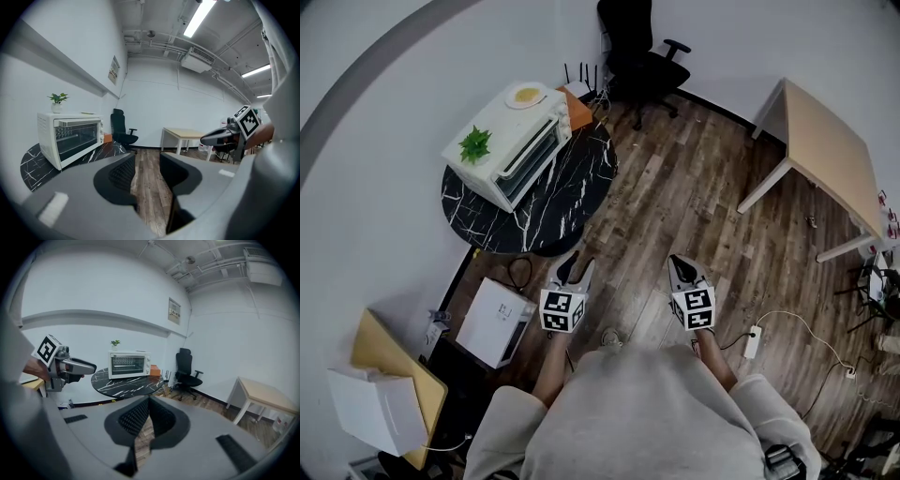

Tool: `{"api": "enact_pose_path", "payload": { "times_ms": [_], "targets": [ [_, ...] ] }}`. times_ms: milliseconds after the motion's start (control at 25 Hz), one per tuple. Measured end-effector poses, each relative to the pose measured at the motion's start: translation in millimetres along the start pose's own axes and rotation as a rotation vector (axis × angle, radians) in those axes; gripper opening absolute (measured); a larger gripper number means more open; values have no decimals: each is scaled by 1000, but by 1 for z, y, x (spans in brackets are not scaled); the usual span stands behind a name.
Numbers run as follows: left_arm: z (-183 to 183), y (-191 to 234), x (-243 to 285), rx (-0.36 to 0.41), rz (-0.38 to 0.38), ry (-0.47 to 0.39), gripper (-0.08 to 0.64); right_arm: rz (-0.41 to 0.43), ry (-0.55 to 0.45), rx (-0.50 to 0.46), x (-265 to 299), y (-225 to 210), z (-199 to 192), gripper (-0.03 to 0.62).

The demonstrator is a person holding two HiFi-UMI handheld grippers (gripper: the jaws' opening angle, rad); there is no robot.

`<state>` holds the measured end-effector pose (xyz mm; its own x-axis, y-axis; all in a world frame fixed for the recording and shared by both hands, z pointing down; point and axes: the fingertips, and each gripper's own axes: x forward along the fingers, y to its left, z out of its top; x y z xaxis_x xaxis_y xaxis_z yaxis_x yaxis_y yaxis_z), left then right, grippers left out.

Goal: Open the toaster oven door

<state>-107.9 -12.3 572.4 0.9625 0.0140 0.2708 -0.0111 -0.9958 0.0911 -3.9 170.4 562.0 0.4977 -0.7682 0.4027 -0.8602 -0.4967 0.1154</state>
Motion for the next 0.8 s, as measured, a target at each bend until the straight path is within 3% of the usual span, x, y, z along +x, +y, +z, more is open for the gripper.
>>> {"api": "enact_pose_path", "payload": {
  "times_ms": [400,800],
  "targets": [
    [14,37,54,19,-44,18,167,-33,6,20,52,-24,13,14],
    [13,47,86,21,-77,46,168,-55,29,53,71,-43,4,14]
  ]
}}
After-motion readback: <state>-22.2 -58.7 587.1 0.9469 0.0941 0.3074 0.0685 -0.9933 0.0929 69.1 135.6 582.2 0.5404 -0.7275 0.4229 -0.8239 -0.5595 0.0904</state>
